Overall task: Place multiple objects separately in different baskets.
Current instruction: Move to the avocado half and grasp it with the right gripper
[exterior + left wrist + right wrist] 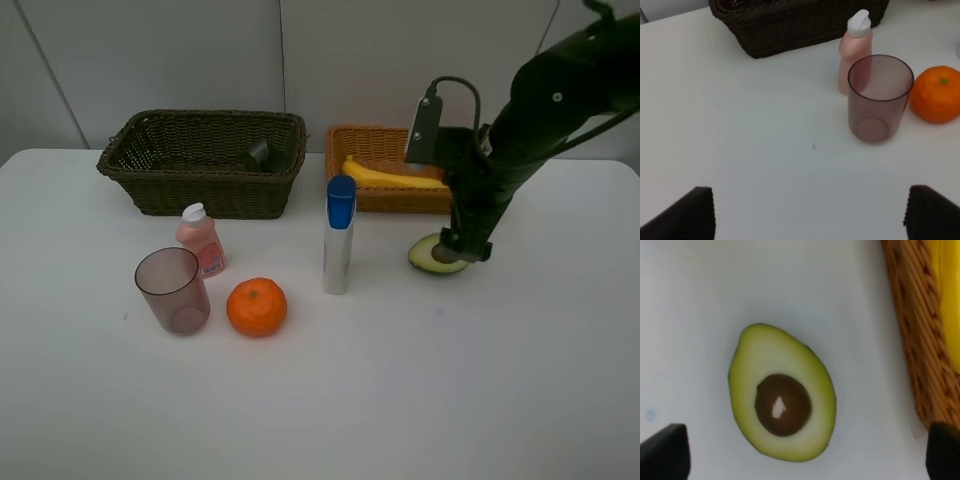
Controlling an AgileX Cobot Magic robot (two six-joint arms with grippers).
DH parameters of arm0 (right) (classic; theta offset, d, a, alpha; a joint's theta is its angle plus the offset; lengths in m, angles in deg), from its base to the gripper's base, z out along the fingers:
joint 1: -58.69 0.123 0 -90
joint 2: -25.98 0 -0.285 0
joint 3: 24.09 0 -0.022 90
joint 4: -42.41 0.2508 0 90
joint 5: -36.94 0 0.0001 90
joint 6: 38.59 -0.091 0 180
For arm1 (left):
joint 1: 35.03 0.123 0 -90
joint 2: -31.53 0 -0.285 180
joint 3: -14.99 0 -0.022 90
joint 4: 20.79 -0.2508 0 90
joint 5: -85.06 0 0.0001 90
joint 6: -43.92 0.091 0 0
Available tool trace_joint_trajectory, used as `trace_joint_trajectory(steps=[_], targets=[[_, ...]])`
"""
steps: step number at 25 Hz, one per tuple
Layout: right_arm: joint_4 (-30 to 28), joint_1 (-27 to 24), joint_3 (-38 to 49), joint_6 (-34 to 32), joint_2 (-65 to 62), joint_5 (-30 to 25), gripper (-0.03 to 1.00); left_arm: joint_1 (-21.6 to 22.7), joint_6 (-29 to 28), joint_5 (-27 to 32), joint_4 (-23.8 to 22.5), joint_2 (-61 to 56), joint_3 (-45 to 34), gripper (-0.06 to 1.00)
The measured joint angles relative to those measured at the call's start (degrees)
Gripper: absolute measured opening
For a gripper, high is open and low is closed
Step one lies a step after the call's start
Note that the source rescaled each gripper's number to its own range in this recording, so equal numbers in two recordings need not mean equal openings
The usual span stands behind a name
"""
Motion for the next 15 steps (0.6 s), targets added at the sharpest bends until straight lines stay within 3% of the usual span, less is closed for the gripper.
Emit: trace_joint_trajectory(steps=[15], targets=[[0.23, -0.36, 0.00, 0.00, 10.15, 6.30, 1.00, 0.00, 0.00, 0.00, 0.00, 0.00, 0.00, 1.00]])
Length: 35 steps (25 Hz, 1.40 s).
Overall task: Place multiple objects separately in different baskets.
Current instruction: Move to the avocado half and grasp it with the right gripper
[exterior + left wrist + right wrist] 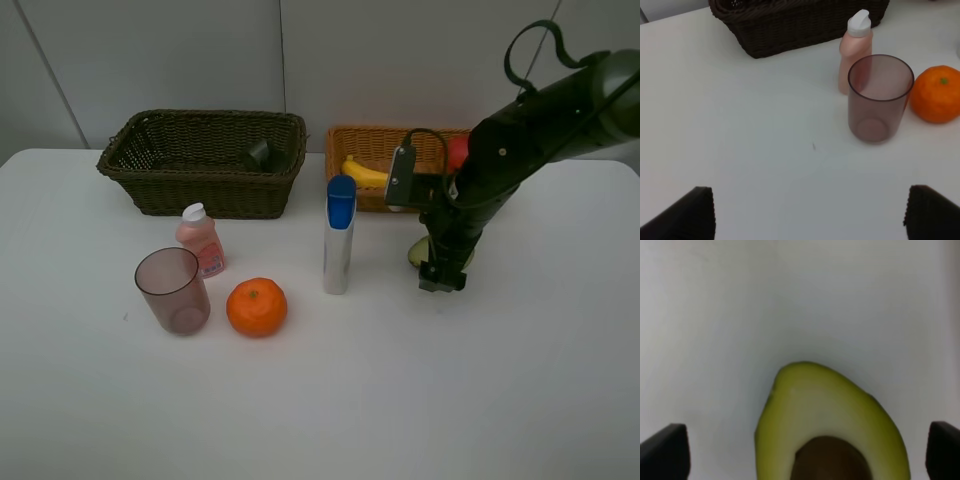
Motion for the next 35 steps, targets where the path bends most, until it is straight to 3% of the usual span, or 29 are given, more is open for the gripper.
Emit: trace_joint_trajectory(steps=[8, 14, 29, 32, 35], targets=[[0.00, -2.81, 0.00, 0.01, 0.68, 0.19, 1.00, 0.00, 0.00, 0.00, 0.00, 0.00, 0.00, 1.00], [0.00, -3.12, -0.06, 0.01, 1.52, 2.68, 1.00, 0.00, 0.00, 0.00, 0.00, 0.00, 0.00, 1.00], [0.24, -3.21, -0.18, 0.01, 2.91, 2.67, 1.00, 0.00, 0.00, 0.00, 0.00, 0.00, 0.00, 1.00], [0.47, -3.21, -0.18, 0.01, 2.93, 2.43, 0.93, 0.00, 0.00, 0.00, 0.00, 0.00, 0.00, 1.00], [0.63, -3.21, -0.18, 0.01, 3.11, 1.78, 0.69, 0.00, 0.00, 0.00, 0.00, 0.00, 0.00, 1.00]])
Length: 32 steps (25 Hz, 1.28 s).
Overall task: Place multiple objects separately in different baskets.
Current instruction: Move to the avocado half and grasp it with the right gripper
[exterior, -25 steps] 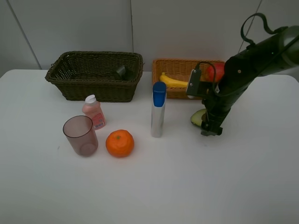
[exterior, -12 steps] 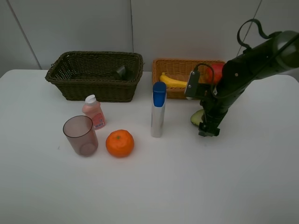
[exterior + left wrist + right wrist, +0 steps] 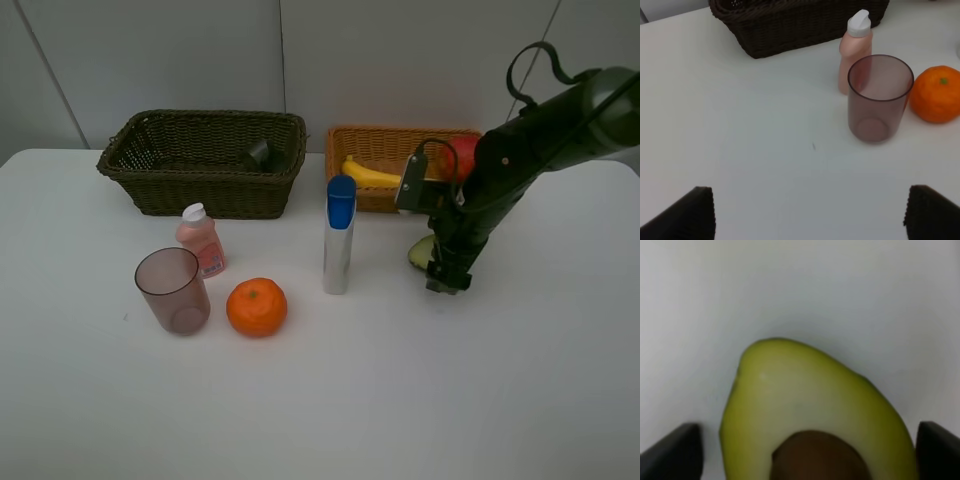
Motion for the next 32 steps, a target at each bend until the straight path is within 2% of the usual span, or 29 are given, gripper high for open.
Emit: trace_joint_trajectory(steps=[2, 3, 17, 32], targets=[[0.00, 0.00, 0.00, 0.00, 0.21, -0.62, 0.46, 0.00, 0.00, 0.00, 0.00, 0.00, 0.00, 1.00], [0.00, 0.00, 0.00, 0.00, 0.21, -0.77, 0.45, 0.00, 0.00, 0.00, 0.00, 0.00, 0.00, 1.00], [-0.28, 0.00, 0.00, 0.00, -0.33, -3.30, 0.45, 0.00, 0.00, 0.00, 0.00, 0.00, 0.00, 1.00], [-0.54, 0.00, 0.00, 0.00, -4.42, -11.37, 0.45, 0.00, 0.00, 0.00, 0.00, 0.00, 0.00, 1.00]])
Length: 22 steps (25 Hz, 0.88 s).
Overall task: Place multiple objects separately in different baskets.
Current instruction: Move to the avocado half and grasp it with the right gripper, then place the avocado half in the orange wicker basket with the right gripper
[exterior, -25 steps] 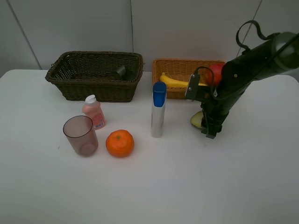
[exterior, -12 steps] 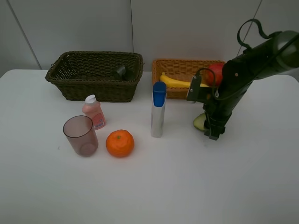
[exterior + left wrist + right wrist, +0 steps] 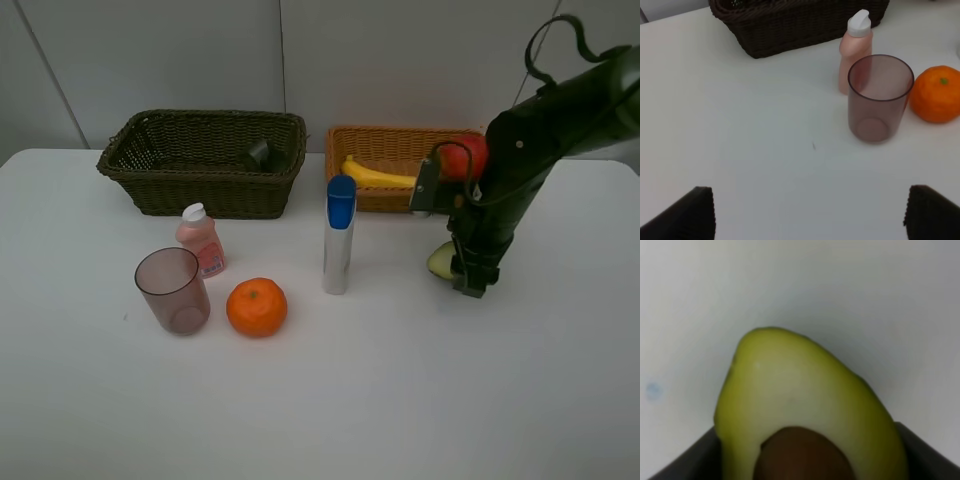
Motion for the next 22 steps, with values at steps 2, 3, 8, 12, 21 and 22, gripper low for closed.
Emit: trace_joint_trajectory(steps=[2, 3, 8, 12, 21, 22], targets=[[-0.05, 0.00, 0.00, 0.00, -1.34, -1.05, 0.45, 0.00, 0.00, 0.00, 0.00, 0.00, 0.00, 1.00], [-0.12, 0.00, 0.00, 0.00, -2.09, -1.44, 0.45, 0.00, 0.00, 0.00, 0.00, 0.00, 0.00, 1.00], [-1.70, 0.00, 0.00, 0.00, -5.19, -3.90, 0.45, 0.00, 0.00, 0.00, 0.00, 0.00, 0.00, 1.00], [-4.05, 0.00, -0.25, 0.00, -7.17, -5.42, 0.45, 0.00, 0.00, 0.00, 0.00, 0.00, 0.00, 1.00], [-5.40, 0.00, -10.33, 0.60, -7.30, -6.68, 0.45, 0.00, 0.00, 0.00, 0.00, 0.00, 0.00, 1.00], [-5.40, 0.00, -11.58, 1.20, -7.30, -6.12, 0.45, 0.00, 0.00, 0.00, 0.00, 0.00, 0.00, 1.00]])
